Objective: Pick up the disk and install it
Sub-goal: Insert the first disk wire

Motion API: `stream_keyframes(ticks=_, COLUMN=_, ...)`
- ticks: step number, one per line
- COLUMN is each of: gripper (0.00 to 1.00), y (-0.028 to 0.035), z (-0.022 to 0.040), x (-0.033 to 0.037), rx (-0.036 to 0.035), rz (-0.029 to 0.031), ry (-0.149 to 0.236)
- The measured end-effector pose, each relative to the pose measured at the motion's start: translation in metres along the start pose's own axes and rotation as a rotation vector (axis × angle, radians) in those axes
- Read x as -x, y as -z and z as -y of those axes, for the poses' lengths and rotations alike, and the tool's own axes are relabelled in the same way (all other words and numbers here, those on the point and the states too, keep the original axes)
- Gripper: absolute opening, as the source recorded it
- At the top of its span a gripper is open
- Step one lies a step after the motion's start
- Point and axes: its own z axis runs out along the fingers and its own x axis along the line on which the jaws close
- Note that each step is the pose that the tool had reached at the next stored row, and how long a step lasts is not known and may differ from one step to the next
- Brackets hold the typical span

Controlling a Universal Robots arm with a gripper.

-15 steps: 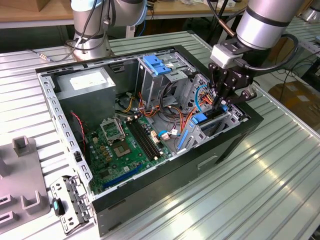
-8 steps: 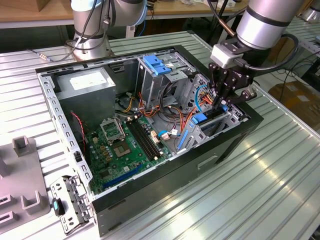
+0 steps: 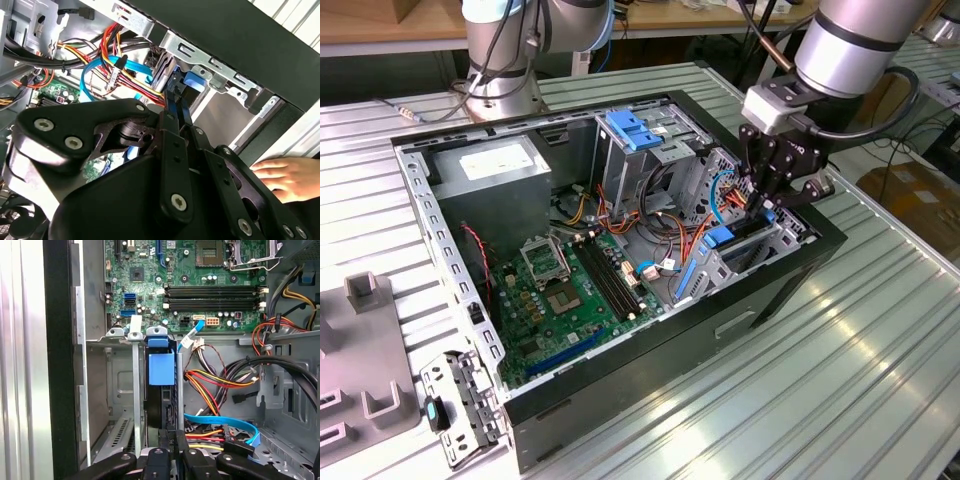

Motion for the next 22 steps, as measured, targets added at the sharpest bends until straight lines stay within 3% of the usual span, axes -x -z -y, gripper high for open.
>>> stream_keyframes(ticks=8, gripper=0.16, y=-0.0065, z=-0.0005, x=0.0001, rx=0.0007, rz=-0.0002, ry=0.000)
stream_keyframes(ticks=16, gripper=0.18, y=-0.0073, z=-0.0005, x=0.0000, rx=0.0008, rz=0.0004, ry=0.000)
stream_keyframes(ticks=17, gripper=0.24, y=-0.0050, z=-0.0004, x=0.0001, rx=0.0006, rz=0.0001, ry=0.000)
stream_keyframes(ticks=19, gripper=0.24, y=0.0041, z=-0.0001, x=0.0000, rx=-0.0012, rz=0.0001, ry=0.000)
stream_keyframes(ticks=22, gripper=0.24, y=0.0060, z=-0.0001, x=-0.0001, rx=-0.0016, rz=0.0003, ry=0.000)
